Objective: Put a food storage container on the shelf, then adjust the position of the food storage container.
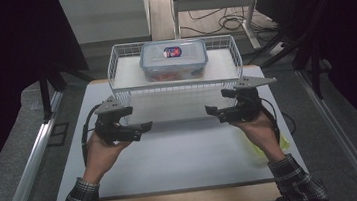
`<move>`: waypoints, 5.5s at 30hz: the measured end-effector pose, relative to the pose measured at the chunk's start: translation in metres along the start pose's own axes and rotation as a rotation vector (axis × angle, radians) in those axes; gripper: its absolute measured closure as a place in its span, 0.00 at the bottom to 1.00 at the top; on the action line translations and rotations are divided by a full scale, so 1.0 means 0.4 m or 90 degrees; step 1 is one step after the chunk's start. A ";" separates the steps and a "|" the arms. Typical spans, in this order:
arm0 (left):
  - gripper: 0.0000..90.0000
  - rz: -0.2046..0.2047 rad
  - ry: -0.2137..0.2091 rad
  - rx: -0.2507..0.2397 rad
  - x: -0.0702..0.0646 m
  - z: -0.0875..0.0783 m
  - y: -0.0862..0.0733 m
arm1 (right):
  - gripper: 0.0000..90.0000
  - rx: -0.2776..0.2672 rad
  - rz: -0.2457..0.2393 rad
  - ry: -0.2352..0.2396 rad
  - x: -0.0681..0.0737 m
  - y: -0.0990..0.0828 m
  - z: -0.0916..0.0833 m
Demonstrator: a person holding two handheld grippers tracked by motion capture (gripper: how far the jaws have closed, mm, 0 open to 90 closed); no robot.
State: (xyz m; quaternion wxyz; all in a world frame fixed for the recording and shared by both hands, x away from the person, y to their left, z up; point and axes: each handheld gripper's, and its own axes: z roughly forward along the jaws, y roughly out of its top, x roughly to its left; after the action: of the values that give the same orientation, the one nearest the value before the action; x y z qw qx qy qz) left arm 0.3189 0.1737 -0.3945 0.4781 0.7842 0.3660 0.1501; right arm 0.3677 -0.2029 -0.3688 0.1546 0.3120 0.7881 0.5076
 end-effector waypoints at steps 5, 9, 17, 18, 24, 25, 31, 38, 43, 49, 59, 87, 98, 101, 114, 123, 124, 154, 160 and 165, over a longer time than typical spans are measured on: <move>0.09 -0.008 0.003 0.006 -0.007 0.000 -0.042 | 0.10 0.004 0.004 0.005 0.009 -0.040 -0.002; 0.08 -0.007 0.011 0.008 -0.014 0.000 -0.071 | 0.08 0.014 -0.002 0.001 0.018 -0.065 -0.003; 0.05 0.009 0.034 0.023 -0.032 0.008 -0.126 | 0.05 0.022 -0.013 -0.004 0.036 -0.111 -0.005; 0.05 0.010 0.033 0.021 -0.033 0.009 -0.132 | 0.05 0.026 -0.016 -0.005 0.039 -0.116 -0.004; 0.04 0.013 0.035 0.019 -0.042 0.012 -0.168 | 0.06 0.039 -0.021 -0.004 0.047 -0.154 -0.004; 0.03 0.015 0.036 0.018 -0.044 0.013 -0.174 | 0.06 0.040 -0.019 -0.002 0.047 -0.161 -0.004; 0.03 0.020 0.047 0.022 -0.053 0.016 -0.218 | 0.06 0.050 -0.013 -0.009 0.048 -0.208 0.000; 0.03 0.015 0.061 0.024 -0.061 0.022 -0.273 | 0.06 0.038 -0.010 -0.022 0.059 -0.260 -0.001; 0.03 0.031 0.072 0.033 -0.072 0.027 -0.294 | 0.05 0.043 -0.012 -0.033 0.062 -0.296 -0.003; 0.02 0.042 0.073 0.046 -0.083 0.035 -0.317 | 0.05 0.061 -0.016 -0.037 0.063 -0.321 0.000; 0.02 0.038 0.077 0.056 -0.073 0.042 -0.329 | 0.00 0.094 0.007 -0.061 0.044 -0.336 0.010; 0.03 0.016 0.058 0.072 -0.060 0.058 -0.343 | 1.00 0.132 0.064 -0.251 -0.184 -0.335 -0.162; 0.03 0.016 0.055 0.075 -0.060 0.061 -0.343 | 1.00 0.142 0.117 -0.341 -0.271 -0.369 -0.210; 0.03 0.014 0.053 0.077 -0.060 0.062 -0.343 | 1.00 0.158 0.128 -0.345 -0.285 -0.382 -0.216; 0.03 0.015 0.058 0.076 -0.061 0.061 -0.343 | 0.99 0.195 0.132 -0.307 -0.250 -0.397 -0.206; 0.03 0.014 0.057 0.079 -0.061 0.061 -0.343 | 0.99 0.206 0.122 -0.263 -0.194 -0.391 -0.181; 0.03 0.015 0.057 0.079 -0.061 0.062 -0.343 | 0.99 0.208 0.122 -0.257 -0.187 -0.391 -0.180; 0.03 0.023 0.061 0.084 -0.064 0.065 -0.343 | 0.99 0.266 0.055 -0.089 -0.021 -0.387 -0.071; 0.03 0.027 0.059 0.089 -0.067 0.071 -0.342 | 0.99 0.224 0.097 -0.175 -0.128 -0.394 -0.127; 0.03 0.028 0.059 0.094 -0.069 0.076 -0.342 | 0.99 0.206 0.089 -0.187 -0.188 -0.373 -0.107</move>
State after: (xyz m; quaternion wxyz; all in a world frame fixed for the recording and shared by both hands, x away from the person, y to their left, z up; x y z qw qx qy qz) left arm 0.2590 0.1719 -0.5240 0.3985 0.8173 0.3801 0.1693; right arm 0.3507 -0.3252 -0.4895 0.1804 0.4573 0.8045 0.3333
